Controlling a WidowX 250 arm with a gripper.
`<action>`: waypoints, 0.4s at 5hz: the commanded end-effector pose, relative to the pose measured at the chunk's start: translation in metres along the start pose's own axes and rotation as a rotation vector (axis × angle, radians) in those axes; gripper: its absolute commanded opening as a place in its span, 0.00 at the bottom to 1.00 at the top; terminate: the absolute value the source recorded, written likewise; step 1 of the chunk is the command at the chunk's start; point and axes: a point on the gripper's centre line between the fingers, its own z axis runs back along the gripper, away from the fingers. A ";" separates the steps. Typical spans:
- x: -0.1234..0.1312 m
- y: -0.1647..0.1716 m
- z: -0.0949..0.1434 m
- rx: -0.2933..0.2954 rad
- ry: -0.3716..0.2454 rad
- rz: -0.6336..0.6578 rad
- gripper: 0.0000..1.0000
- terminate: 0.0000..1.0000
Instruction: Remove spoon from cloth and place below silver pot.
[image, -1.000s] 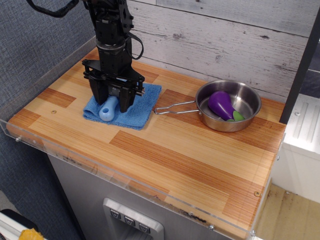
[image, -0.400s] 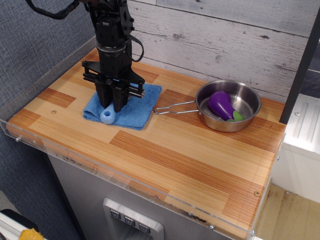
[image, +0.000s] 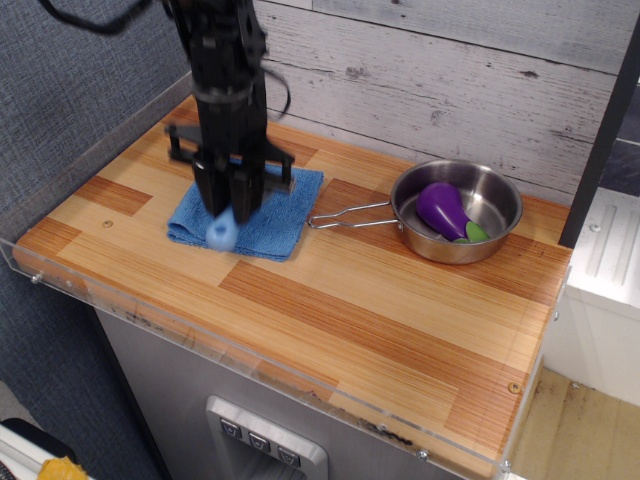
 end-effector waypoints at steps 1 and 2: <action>-0.026 -0.048 0.049 -0.043 -0.036 -0.057 0.00 0.00; -0.051 -0.089 0.045 -0.148 -0.001 -0.099 0.00 0.00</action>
